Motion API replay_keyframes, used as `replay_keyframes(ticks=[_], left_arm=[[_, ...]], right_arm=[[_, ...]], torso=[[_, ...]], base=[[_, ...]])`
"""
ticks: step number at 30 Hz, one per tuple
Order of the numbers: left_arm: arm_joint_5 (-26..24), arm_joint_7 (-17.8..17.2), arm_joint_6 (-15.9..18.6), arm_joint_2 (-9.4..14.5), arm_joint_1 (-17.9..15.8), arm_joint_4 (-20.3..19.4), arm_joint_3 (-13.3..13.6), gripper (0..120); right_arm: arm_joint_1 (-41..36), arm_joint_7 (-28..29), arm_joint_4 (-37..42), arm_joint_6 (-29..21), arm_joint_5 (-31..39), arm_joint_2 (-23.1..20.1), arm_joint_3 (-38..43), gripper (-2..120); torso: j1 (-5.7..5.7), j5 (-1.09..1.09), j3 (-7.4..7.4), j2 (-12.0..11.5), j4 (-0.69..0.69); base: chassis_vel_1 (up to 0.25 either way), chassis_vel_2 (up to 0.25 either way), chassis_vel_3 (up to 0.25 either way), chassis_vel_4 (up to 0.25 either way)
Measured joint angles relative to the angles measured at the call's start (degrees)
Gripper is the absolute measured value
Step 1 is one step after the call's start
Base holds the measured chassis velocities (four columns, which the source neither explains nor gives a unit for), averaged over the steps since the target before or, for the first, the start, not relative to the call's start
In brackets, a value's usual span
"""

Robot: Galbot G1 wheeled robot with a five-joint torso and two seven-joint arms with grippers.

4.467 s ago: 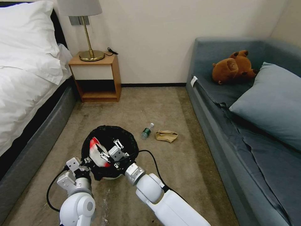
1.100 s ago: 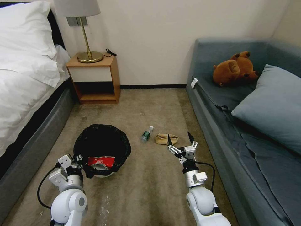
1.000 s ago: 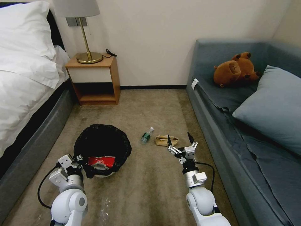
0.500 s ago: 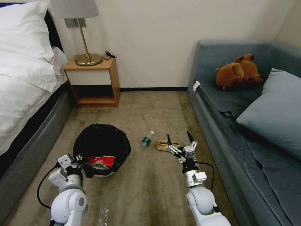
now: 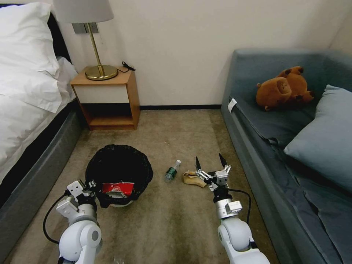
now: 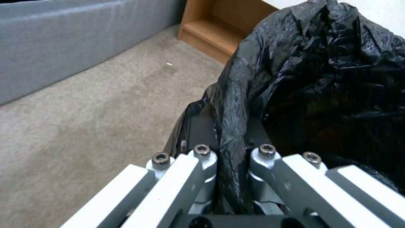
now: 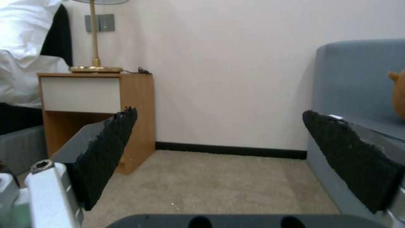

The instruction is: Pick up the trash bin, then pick up the garbage on the floor and place it into the trash bin.

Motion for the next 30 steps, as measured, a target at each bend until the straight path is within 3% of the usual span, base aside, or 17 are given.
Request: replay_keyframes(ticks=[30], left_arm=[[-0.2,0.2,-0.3,0.0,0.8,-0.1,-0.2,4]], right_arm=[[0.7,-0.7,-0.3,0.2,0.0,-0.7,-0.6,98]], torso=[[0.0,0.0,0.0,0.0,0.0]], base=[[-0.088,0.087,0.092,-0.096]])
